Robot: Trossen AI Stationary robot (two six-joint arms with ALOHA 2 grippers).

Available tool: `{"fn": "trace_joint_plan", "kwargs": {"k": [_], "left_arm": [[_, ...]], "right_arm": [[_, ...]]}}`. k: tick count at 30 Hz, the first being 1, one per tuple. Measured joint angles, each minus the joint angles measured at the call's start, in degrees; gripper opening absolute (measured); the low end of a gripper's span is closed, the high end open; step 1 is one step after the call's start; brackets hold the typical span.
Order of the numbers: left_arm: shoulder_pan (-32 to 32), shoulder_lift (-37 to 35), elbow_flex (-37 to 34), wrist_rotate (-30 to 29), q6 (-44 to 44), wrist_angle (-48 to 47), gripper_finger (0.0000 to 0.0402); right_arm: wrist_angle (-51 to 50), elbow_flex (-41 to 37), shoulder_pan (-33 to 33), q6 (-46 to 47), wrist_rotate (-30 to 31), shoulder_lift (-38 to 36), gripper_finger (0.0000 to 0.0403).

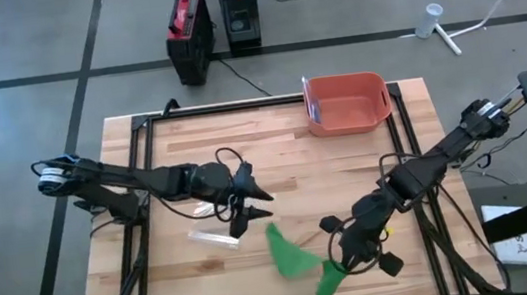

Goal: Roll bandage
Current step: Roll the green bandage

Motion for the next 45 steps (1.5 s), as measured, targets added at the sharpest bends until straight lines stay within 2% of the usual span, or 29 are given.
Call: {"fn": "trace_joint_plan", "kwargs": {"k": [3, 7, 13, 20, 26, 32, 35, 40, 45], "left_arm": [[-0.12, 0.11, -0.04, 1.31, 1.28, 2.43, 0.0231], [-2.52, 0.11, -1.16, 3.61, 2.31, 7.68, 0.0248], [-5.78, -1.93, -2.38, 3.65, 4.75, 13.90, 0.0237], [-7.01, -6.76, -2.45, 3.62, 8.70, 21.68, 0.0216], [-7.93, -8.16, -3.11, 3.48, 9.98, 25.10, 0.0222], [-8.09, -4.63, -3.43, -1.02, 10.68, 28.71, 0.0239], [-8.07, -3.64, -3.43, -5.18, 12.09, 30.46, 0.0244], [-7.84, -2.30, -3.43, -7.34, 13.12, 30.98, 0.0246], [-7.80, -2.67, -3.43, -14.00, 14.61, 27.84, 0.0239]], "right_arm": [[0.33, 1.08, -0.04, 0.11, 0.11, -0.15, 0.0003], [0.72, 3.21, -0.07, -0.57, 5.58, -1.29, 0.0003], [3.42, 6.79, -0.19, -2.17, 17.58, -4.73, 0.0003], [13.27, 8.85, -0.32, -9.11, 27.00, -8.27, 0.0003], [12.62, 9.10, -0.56, -9.70, 36.92, -8.41, 0.0003], [12.38, 9.06, -1.01, -11.20, 37.88, -6.54, 0.0003], [12.54, 9.06, -1.09, -11.84, 38.28, -6.27, 0.0003], [12.43, 9.06, -1.33, -12.22, 39.07, -5.78, 0.0003], [12.44, 9.06, -1.47, -12.22, 39.25, -5.77, 0.0003]]}}
